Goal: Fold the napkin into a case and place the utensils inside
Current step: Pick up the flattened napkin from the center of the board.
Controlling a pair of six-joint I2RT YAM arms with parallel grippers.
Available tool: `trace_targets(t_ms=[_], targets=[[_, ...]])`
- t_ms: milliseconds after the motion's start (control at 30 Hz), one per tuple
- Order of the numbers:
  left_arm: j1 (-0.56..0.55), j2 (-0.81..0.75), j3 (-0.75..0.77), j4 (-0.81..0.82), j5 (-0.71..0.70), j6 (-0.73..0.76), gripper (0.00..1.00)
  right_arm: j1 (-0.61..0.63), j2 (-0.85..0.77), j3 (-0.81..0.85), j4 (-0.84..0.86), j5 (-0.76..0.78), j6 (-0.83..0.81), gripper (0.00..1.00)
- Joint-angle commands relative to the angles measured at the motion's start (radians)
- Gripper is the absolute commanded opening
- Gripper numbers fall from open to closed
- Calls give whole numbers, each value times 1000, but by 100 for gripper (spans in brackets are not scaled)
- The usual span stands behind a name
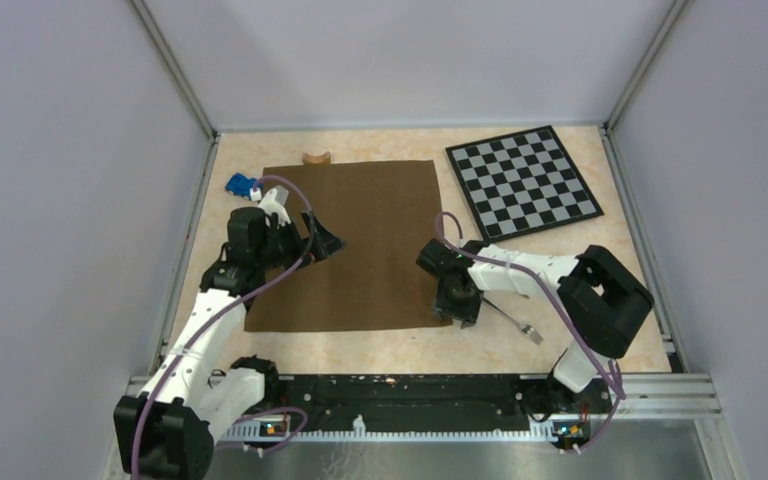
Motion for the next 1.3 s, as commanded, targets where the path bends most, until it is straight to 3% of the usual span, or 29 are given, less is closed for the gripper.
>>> trace_targets(t_ms=[0, 333, 700, 900, 1033, 1267], targets=[[-4, -38, 1, 8, 7, 30, 99, 25, 66, 23, -65, 37, 85, 50], [-4, -96, 8, -45, -45, 63, 99, 25, 116, 51, -56, 80, 160, 44], [-4, -46, 35, -186, -220, -29, 99, 4, 59, -7, 37, 182, 202, 0], [-5, 83, 59, -328, -358, -106, 99, -13, -43, -2, 129, 270, 59, 0], [-6, 104, 15, -375, -428, -265, 96, -45, -129, -28, 224, 356, -59, 0], [-64, 105, 7, -520, -587, -512, 83, -236, -248, -137, 470, 255, -310, 0]])
